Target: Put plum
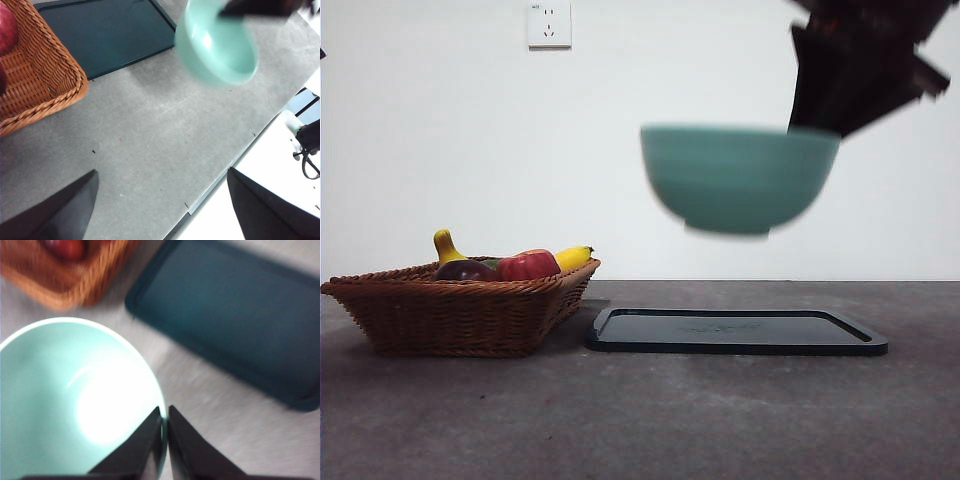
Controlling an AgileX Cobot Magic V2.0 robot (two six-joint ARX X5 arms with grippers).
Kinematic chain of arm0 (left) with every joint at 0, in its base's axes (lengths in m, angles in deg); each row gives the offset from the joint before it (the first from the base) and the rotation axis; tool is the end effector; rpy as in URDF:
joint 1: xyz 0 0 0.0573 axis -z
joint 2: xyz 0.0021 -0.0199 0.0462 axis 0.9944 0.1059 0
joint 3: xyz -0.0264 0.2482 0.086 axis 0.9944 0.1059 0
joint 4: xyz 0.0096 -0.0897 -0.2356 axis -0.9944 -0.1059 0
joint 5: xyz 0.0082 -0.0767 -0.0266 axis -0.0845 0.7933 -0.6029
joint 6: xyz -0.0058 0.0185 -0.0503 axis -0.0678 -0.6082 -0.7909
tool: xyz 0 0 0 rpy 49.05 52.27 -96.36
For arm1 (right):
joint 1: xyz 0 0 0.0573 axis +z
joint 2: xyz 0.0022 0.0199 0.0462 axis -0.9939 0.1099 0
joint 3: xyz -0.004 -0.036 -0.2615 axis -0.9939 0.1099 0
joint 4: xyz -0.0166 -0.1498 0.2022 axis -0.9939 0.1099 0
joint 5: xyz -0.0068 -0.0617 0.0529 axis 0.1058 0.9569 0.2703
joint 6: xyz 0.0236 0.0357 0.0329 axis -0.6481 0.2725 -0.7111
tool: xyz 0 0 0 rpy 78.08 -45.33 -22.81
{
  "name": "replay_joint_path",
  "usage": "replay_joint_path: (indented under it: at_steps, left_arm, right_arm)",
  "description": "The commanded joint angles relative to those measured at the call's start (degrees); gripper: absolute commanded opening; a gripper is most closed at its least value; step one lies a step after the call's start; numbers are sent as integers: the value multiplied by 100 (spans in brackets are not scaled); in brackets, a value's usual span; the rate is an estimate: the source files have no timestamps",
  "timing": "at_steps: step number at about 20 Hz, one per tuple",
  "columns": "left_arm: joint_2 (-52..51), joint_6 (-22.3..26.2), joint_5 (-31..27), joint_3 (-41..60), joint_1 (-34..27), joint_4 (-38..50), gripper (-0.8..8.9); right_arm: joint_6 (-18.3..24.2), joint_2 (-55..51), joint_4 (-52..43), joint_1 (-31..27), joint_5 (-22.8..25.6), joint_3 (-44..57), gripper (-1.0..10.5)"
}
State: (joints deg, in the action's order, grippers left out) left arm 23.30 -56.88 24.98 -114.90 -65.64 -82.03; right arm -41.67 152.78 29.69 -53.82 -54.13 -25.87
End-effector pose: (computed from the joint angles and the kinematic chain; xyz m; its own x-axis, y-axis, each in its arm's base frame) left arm 0.1136 -0.0538 0.3147 0.4131 -0.7032 -0.5787 0.6590 0.6694 -0.3430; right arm 0.2098 0.1273 0.2771 0.4339 0.4840 -0.7599 -0.5106 0.8270 0.2351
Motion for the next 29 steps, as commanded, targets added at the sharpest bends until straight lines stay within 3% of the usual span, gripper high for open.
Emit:
replay_joint_path:
  at_steps: [1,9,23,24,27,29]
  left_arm:
    - [31,68,26,-70,22,46,401]
    - [31,68,26,-70,22,46,401]
    - [33,70,26,-70,22,50,401]
    - [33,70,26,-70,22,50,401]
    - [33,70,26,-70,22,52,401]
    - [33,70,26,-70,22,52,401]
  right_arm:
    - [-304,66,-544,186,33,422,11]
    - [-468,562,-1335,452,282,1154,11]
    - [-468,874,-1204,494,428,1165,16]
    - [-468,874,-1204,494,428,1165,46]
    - [-470,874,-1204,494,428,1165,279]
    - [-494,872,-1204,494,428,1165,319]
